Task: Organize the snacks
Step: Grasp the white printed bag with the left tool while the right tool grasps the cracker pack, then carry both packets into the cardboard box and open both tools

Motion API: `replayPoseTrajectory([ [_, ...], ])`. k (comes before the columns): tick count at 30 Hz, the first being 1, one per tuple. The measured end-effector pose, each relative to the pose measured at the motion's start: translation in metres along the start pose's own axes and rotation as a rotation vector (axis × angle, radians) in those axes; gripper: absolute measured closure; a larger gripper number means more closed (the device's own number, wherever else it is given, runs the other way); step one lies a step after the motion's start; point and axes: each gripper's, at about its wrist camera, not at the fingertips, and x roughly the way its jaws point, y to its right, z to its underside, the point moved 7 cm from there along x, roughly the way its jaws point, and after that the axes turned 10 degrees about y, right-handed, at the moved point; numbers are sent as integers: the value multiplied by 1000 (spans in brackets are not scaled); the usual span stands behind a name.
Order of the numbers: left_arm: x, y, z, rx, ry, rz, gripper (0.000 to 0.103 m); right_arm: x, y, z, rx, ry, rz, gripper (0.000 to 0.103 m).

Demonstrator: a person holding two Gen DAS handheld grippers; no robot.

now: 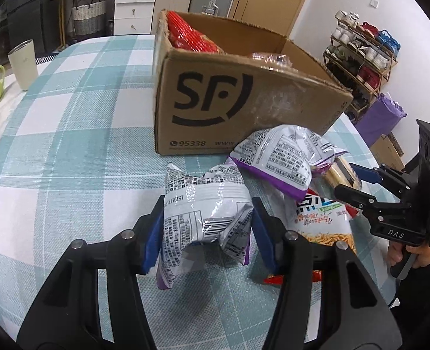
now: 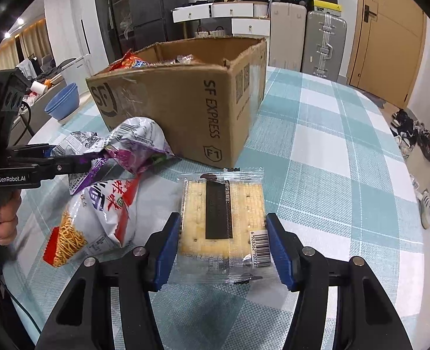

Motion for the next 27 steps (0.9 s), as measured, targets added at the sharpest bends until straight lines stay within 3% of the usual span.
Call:
replayPoseTrajectory([
  [27,-116,2,-39,9,199,-53,51,-68,-16,-59,12,218,-7,45],
])
